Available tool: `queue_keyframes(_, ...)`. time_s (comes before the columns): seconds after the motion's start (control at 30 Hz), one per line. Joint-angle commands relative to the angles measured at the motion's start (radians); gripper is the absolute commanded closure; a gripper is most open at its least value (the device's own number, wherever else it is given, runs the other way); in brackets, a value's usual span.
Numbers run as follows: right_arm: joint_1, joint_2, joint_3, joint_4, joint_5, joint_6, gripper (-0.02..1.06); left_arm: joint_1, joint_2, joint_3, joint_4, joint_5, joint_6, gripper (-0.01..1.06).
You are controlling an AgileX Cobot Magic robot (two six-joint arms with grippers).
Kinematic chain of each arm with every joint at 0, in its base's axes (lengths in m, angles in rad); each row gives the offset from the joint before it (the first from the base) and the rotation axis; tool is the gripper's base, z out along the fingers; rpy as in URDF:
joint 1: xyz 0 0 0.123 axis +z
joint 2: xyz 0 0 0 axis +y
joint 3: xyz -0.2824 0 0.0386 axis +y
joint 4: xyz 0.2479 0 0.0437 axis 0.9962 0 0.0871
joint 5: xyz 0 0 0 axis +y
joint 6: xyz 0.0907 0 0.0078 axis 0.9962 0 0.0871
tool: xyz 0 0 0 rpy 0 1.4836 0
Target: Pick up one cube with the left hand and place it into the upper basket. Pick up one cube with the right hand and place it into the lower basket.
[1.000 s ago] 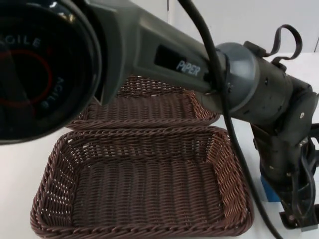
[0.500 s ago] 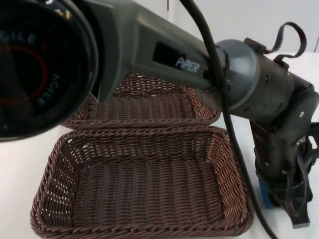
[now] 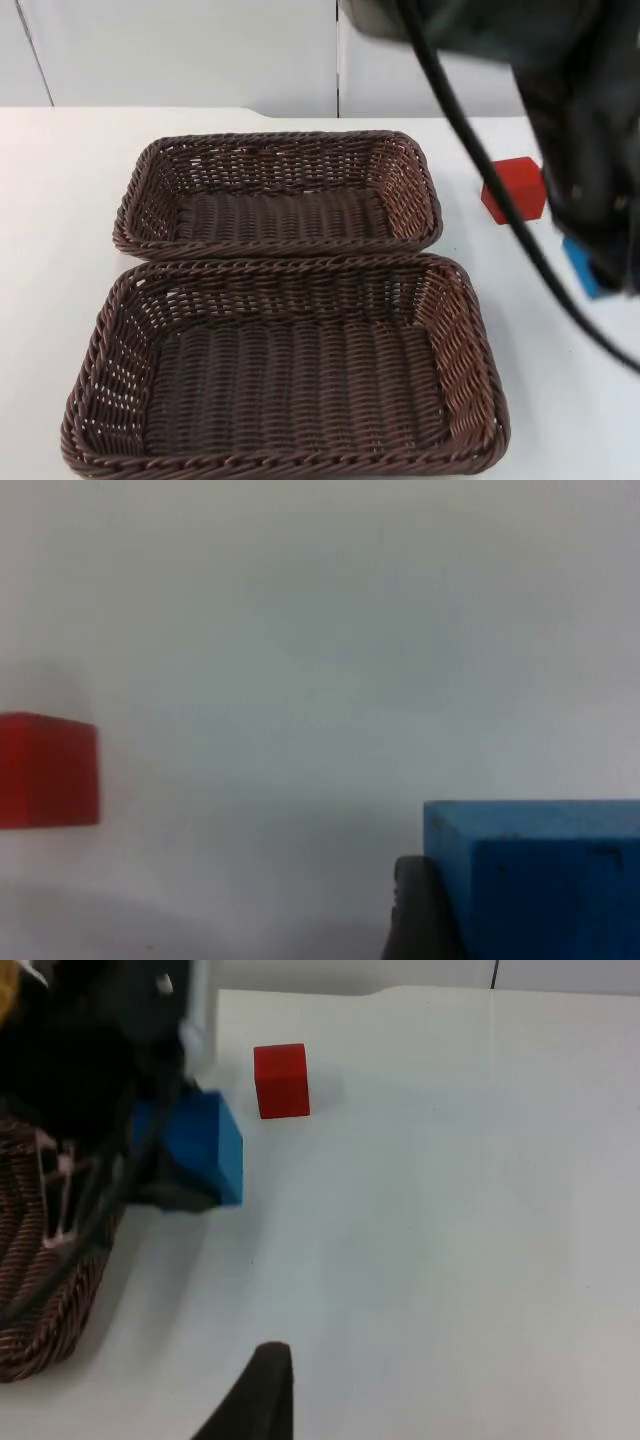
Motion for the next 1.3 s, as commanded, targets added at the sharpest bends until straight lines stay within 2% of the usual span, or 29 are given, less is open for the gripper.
queue_keyframes(0.0,0.005,-0.004,0.005,-0.004,-0.006,-0.005,-0.01,-0.002,-0.042,-0.006,0.005,0.008,-0.020,1.05)
queue_keyframes(0.23,0.005,-0.004,0.005,-0.004,-0.006,-0.005,-0.01,0.003,-0.146,-0.006,0.005,0.027,-0.072,1.05)
queue_keyframes(0.37,0.005,-0.004,0.005,-0.004,-0.006,-0.005,-0.01,0.036,-0.188,-0.006,-0.010,0.029,-0.113,1.05)
queue_keyframes(0.6,0.005,-0.004,0.005,-0.004,-0.006,-0.005,-0.01,0.175,-0.241,-0.002,-0.153,0.069,-0.118,1.05)
queue_keyframes(0.7,0.005,-0.004,0.005,-0.004,-0.006,-0.005,-0.01,0.254,-0.261,0.008,-0.180,0.085,-0.123,1.05)
queue_keyframes(0.77,0.005,-0.004,0.005,-0.004,-0.006,-0.005,-0.01,0.274,-0.265,0.016,-0.180,0.083,-0.137,1.05)
queue_keyframes(0.9,0.005,-0.004,0.005,-0.004,-0.006,-0.005,-0.01,0.361,-0.307,0.087,-0.184,0.068,-0.177,1.05)
queue_keyframes(0.93,0.005,-0.004,0.005,-0.004,-0.006,-0.005,-0.01,0.361,-0.307,0.087,-0.184,0.068,-0.177,1.05)
queue_keyframes(1.07,0.005,-0.004,0.005,-0.007,-0.006,-0.005,-0.01,0.421,-0.367,0.195,-0.228,-0.003,-0.177,1.05)
queue_keyframes(1.27,0.005,-0.004,0.005,-0.007,-0.006,-0.005,-0.01,0.461,-0.440,0.346,-0.229,-0.078,-0.202,1.05)
